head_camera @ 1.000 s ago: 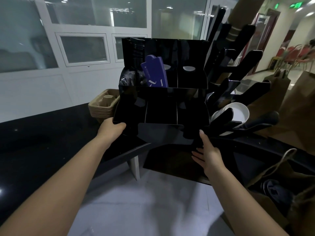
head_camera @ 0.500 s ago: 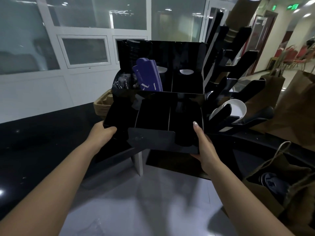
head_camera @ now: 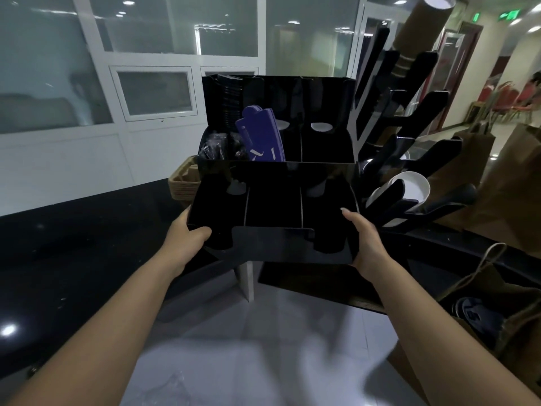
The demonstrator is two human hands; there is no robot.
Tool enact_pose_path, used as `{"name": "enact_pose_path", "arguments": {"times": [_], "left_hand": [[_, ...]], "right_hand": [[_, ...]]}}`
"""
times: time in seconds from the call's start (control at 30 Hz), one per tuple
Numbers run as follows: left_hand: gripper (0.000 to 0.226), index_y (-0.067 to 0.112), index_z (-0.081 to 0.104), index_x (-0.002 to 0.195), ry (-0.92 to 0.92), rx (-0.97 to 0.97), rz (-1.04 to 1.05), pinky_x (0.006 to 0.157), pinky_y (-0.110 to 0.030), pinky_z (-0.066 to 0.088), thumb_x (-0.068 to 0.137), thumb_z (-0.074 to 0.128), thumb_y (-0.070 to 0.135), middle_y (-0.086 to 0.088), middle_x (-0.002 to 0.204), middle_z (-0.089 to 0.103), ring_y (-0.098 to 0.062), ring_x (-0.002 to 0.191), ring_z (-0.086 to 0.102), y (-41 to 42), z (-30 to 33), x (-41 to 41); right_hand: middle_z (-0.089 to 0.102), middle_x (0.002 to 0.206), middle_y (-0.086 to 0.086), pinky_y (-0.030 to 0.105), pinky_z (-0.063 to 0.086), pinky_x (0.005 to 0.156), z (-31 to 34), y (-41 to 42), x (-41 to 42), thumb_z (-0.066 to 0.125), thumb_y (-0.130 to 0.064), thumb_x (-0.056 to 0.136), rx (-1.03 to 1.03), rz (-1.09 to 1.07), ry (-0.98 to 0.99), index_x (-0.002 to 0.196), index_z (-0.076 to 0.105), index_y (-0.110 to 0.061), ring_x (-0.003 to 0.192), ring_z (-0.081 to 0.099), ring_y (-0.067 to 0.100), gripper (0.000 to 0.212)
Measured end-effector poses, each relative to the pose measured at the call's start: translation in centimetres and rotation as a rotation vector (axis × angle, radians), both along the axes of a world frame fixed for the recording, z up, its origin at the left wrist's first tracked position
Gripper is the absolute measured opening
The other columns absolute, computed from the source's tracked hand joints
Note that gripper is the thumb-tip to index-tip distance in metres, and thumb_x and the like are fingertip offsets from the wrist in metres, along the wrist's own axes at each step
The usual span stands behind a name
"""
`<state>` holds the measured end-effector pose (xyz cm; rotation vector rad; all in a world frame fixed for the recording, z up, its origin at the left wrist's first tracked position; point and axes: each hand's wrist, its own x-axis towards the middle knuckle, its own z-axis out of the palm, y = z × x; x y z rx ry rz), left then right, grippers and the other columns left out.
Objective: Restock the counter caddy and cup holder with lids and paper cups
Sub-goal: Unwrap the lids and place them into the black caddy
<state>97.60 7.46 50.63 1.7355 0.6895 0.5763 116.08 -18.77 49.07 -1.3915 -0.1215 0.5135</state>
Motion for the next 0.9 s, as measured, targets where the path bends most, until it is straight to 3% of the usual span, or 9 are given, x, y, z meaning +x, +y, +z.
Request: {"name": "enact_pose_path", "arguments": {"times": [0.1, 0.17, 0.2, 0.33, 0.47, 0.57, 0.7, 0.83, 0.9], "left_hand": [[0.075, 0.03, 0.036, 0.146, 0.039, 0.007, -0.018, 0.075, -0.022, 0.046, 0.082, 0.058, -0.004, 0.003, 0.107, 0.061, -0.017, 0.099, 0.06, 0.1, 0.2, -0.5], [0.092, 0.032, 0.011, 0.154, 0.08, -0.005, -0.025, 0.086, -0.024, 0.044, 0.083, 0.061, -0.001, 0.005, 0.121, 0.053, -0.012, 0.102, 0.056, 0.2, 0.2, -1.0], [0.094, 0.032, 0.008, 0.154, 0.086, -0.005, -0.031, 0.087, -0.025, 0.043, 0.082, 0.061, -0.001, 0.006, 0.121, 0.052, -0.012, 0.102, 0.056, 0.2, 0.2, -1.2], [0.082, 0.03, 0.036, 0.146, 0.061, 0.035, -0.048, 0.076, -0.022, 0.047, 0.077, 0.055, -0.01, 0.002, 0.104, 0.061, -0.016, 0.098, 0.059, 0.1, 0.2, -1.8], [0.088, 0.037, 0.038, 0.144, -0.011, -0.02, -0.018, 0.078, -0.033, 0.052, 0.074, 0.051, -0.016, 0.0, 0.103, 0.061, -0.019, 0.097, 0.059, -0.3, 0.0, -1.9], [0.083, 0.03, 0.048, 0.138, -0.057, -0.044, 0.009, 0.07, -0.028, 0.048, 0.073, 0.047, -0.021, 0.0, 0.092, 0.06, -0.017, 0.089, 0.057, -0.9, 0.0, -1.9], [0.083, 0.027, 0.049, 0.138, -0.061, -0.056, 0.034, 0.073, -0.025, 0.046, 0.071, 0.048, -0.022, 0.003, 0.092, 0.06, -0.014, 0.089, 0.055, -1.4, -0.5, -2.9], [0.082, 0.026, 0.051, 0.137, -0.084, -0.06, 0.061, 0.068, -0.022, 0.044, 0.071, 0.046, -0.023, 0.006, 0.086, 0.057, -0.01, 0.081, 0.053, -2.9, -0.7, -4.7], [0.084, 0.027, 0.051, 0.137, -0.091, -0.058, 0.066, 0.069, -0.024, 0.044, 0.07, 0.046, -0.022, 0.006, 0.084, 0.057, -0.011, 0.08, 0.053, -3.8, -1.0, -6.1]], "right_hand": [[0.059, 0.134, -0.004, 0.051, 0.043, 0.104, 0.5, -0.3, 0.8, 0.074, -0.067, 0.06, 0.039, 0.097, -0.005, 0.118, 0.065, -0.045, 0.125, 0.054, 0.023, 0.062], [0.062, 0.13, -0.002, 0.051, 0.047, 0.1, 0.7, -0.5, 1.1, 0.073, -0.063, 0.066, 0.074, 0.141, 0.049, 0.122, 0.064, -0.04, 0.119, 0.06, 0.025, 0.061], [0.065, 0.126, 0.0, 0.05, 0.048, 0.099, 0.7, -0.7, 1.1, 0.071, -0.058, 0.072, 0.101, 0.164, 0.07, 0.123, 0.064, -0.036, 0.115, 0.062, 0.025, 0.055], [0.072, 0.111, 0.004, 0.043, 0.049, 0.098, 1.1, -0.9, 0.4, 0.067, -0.039, 0.082, 0.119, 0.203, 0.054, 0.117, 0.068, -0.021, 0.105, 0.067, 0.024, 0.039], [0.064, 0.079, 0.005, 0.037, 0.05, 0.074, 1.6, -0.2, -0.7, 0.059, -0.02, 0.07, 0.057, 0.078, 0.06, 0.076, 0.061, -0.016, 0.074, 0.063, 0.026, 0.008], [0.059, 0.083, 0.005, 0.038, 0.047, 0.077, 1.5, -0.1, -1.2, 0.053, -0.017, 0.058, 0.1, 0.041, 0.022, 0.075, 0.057, -0.019, 0.08, 0.058, 0.026, 0.018], [0.062, 0.076, -0.002, 0.034, 0.048, 0.072, 0.9, -0.9, -2.0, 0.046, -0.01, 0.06, 0.155, 0.058, -0.019, 0.092, 0.07, -0.028, 0.076, 0.058, 0.021, 0.044], [0.063, 0.075, -0.003, 0.034, 0.05, 0.072, 0.9, -2.3, -3.9, 0.044, -0.006, 0.066, 0.163, 0.05, -0.015, 0.087, 0.071, -0.03, 0.073, 0.061, 0.019, 0.042], [0.065, 0.079, -0.002, 0.035, 0.053, 0.072, 0.7, -3.4, -5.5, 0.042, -0.005, 0.07, 0.157, 0.08, -0.036, 0.103, 0.071, -0.031, 0.072, 0.064, 0.019, 0.052]]}}
